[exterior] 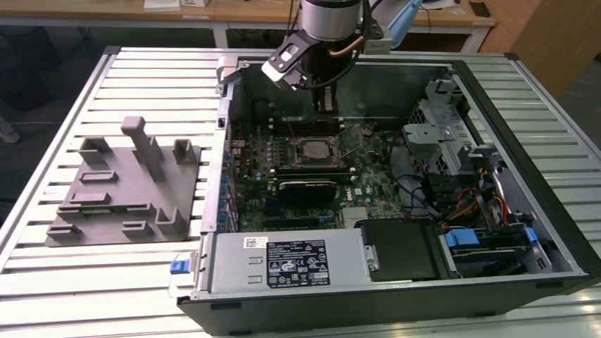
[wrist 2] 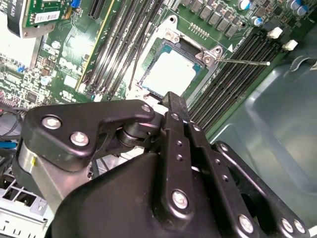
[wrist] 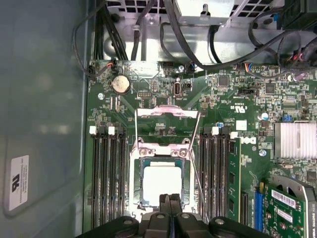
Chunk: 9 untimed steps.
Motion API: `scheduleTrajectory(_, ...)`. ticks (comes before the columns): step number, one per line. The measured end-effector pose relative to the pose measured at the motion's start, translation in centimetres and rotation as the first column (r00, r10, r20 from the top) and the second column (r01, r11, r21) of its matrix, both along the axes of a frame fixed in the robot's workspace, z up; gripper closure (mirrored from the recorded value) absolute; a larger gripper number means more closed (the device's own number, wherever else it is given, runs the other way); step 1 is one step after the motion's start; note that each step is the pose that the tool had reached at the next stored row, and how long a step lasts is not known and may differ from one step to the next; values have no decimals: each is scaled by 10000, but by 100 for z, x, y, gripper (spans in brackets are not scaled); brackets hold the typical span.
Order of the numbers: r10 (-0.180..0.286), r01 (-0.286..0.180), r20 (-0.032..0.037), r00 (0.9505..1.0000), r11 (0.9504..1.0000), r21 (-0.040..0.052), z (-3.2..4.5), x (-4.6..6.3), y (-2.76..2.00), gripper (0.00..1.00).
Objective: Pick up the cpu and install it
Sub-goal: 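Close the cpu cover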
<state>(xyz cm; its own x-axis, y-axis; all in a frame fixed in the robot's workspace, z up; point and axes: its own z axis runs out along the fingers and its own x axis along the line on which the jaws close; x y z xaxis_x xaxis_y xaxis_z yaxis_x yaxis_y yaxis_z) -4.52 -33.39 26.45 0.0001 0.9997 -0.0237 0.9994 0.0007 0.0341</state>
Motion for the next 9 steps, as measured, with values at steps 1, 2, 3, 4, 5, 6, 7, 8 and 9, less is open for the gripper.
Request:
scheduleTrajectory(1, 0, 0, 1, 10000, 10000, 2, 0, 0, 0, 89)
scheduleTrajectory(2, 0, 0, 2, 10000, 10000, 3, 0, 0, 0, 89)
scheduleTrajectory(3, 0, 0, 1, 10000, 10000, 2, 1, 0, 0, 89)
scheduleTrajectory(4, 0, 0, 0, 10000, 10000, 0, 2, 0, 0, 89)
scheduleTrajectory(5, 0, 0, 0, 10000, 10000, 1, 3, 0, 0, 89)
scheduleTrajectory(6, 2, -2, 0, 10000, 10000, 0, 3, 3, 0, 89)
scheduleTrajectory(7, 1, -1, -1, 10000, 10000, -3, 4, 14, 0, 89)
scheduleTrajectory(8, 0, 0, -1, 10000, 10000, -3, 4, 27, 0, 89)
scheduleTrajectory(9, 1, -1, 0, 10000, 10000, -1, 3, 46, 0, 89)
